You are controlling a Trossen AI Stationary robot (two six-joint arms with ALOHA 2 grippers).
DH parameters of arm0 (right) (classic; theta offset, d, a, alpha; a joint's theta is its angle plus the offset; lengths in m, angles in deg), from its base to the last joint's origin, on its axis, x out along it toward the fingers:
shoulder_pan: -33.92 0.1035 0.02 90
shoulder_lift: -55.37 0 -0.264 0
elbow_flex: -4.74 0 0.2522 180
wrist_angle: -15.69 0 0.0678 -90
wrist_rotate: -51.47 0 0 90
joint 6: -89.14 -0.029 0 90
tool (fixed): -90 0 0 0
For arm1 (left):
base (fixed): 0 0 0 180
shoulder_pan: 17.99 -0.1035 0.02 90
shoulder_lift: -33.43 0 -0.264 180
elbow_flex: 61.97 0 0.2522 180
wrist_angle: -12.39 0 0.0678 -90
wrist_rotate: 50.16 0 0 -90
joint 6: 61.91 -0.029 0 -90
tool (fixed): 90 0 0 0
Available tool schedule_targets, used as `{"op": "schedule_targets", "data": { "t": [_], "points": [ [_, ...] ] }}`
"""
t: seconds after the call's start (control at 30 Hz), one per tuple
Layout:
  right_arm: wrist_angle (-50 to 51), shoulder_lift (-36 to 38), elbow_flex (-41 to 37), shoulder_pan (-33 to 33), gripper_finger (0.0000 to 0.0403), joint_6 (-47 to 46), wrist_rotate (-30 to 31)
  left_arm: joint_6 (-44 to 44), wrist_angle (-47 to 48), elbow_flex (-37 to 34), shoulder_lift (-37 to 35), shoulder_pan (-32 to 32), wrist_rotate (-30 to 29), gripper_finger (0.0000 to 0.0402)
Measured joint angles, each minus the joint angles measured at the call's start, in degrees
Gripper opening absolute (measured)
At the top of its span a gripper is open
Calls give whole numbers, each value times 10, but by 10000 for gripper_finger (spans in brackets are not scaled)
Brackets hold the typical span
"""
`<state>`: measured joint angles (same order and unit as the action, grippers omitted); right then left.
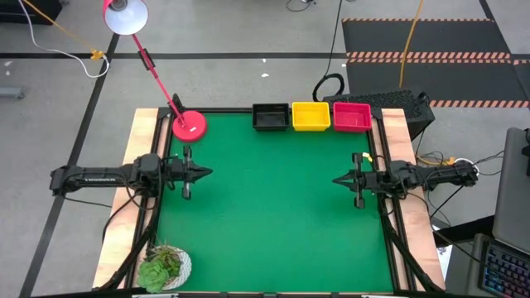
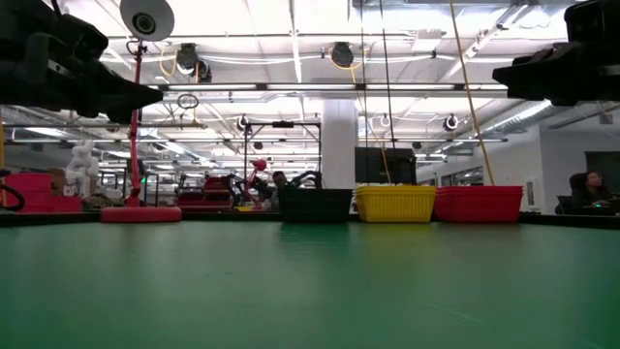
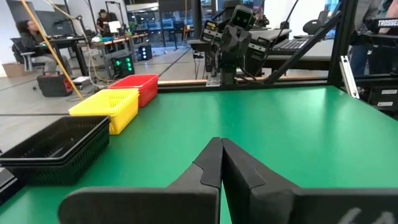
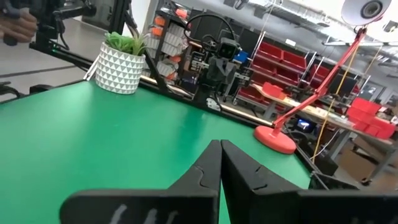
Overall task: Stack baskets by color
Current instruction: Return to Home Position
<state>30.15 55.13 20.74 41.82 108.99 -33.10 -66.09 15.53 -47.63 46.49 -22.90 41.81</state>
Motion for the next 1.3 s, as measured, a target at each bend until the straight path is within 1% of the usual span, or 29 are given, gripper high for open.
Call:
{"op": "schedule_targets", "data": {
  "t": [0.17, 0.33, 0.43, 0.53, 0.77, 1.03, 1.3],
  "points": [
    [-3, 0, 0, 0, 0, -11, 0, -1, 32, 0, -31, 0, 1, 3],
    [-41, 0, 0, 0, 0, -11, 5, -2, 76, 0, -72, 0, 1, 6],
    [-68, 0, 0, 0, 0, -11, 5, -4, 95, 0, -96, 0, 16, 3],
    [-73, -1, 0, 0, 0, -11, 5, -4, 95, 0, -113, 0, 20, 5],
    [-77, -1, 0, 0, 0, -11, 5, -6, 95, 0, -112, 0, 21, 4],
    [-78, -1, 0, 0, 0, -11, 4, -6, 95, 0, -112, 0, 21, 31],
    [-80, -1, 0, 0, 0, -11, 3, -4, 95, 0, -112, 0, 20, 31]
  ]
}}
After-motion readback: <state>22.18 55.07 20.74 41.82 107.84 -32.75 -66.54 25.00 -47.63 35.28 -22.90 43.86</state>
